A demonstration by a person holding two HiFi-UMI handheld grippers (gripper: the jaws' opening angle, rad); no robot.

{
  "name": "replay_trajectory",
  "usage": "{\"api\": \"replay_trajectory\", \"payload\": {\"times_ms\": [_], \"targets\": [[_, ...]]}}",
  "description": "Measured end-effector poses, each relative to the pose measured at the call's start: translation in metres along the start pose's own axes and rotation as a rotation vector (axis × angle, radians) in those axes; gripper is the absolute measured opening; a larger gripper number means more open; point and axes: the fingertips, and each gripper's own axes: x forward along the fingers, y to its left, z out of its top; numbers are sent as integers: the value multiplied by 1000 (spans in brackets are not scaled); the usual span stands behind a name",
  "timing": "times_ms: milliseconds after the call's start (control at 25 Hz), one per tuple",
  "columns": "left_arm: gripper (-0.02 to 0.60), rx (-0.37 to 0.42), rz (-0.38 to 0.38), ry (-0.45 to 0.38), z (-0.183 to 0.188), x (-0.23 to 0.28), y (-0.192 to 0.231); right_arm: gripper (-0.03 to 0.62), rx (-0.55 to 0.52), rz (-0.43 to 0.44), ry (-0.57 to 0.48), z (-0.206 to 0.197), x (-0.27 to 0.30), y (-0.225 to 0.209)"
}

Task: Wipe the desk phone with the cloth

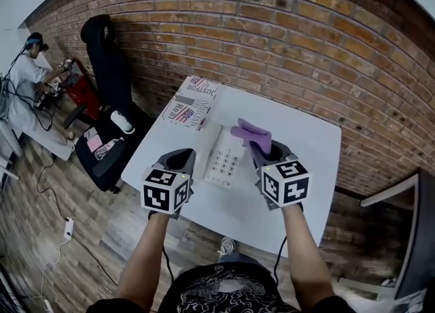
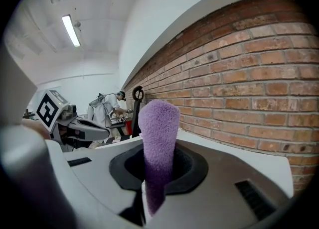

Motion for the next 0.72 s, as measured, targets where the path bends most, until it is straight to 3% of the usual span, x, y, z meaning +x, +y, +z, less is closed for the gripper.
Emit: {"api": "replay_trajectory", "payload": {"times_ms": [440,720], "targets": [[8,16,-62,-25,9,30,14,43,-98,-50,83,-11,42,-28],[8,17,-155,-4,1,50,24,43,-190,-123,182,-25,76,-37]]}}
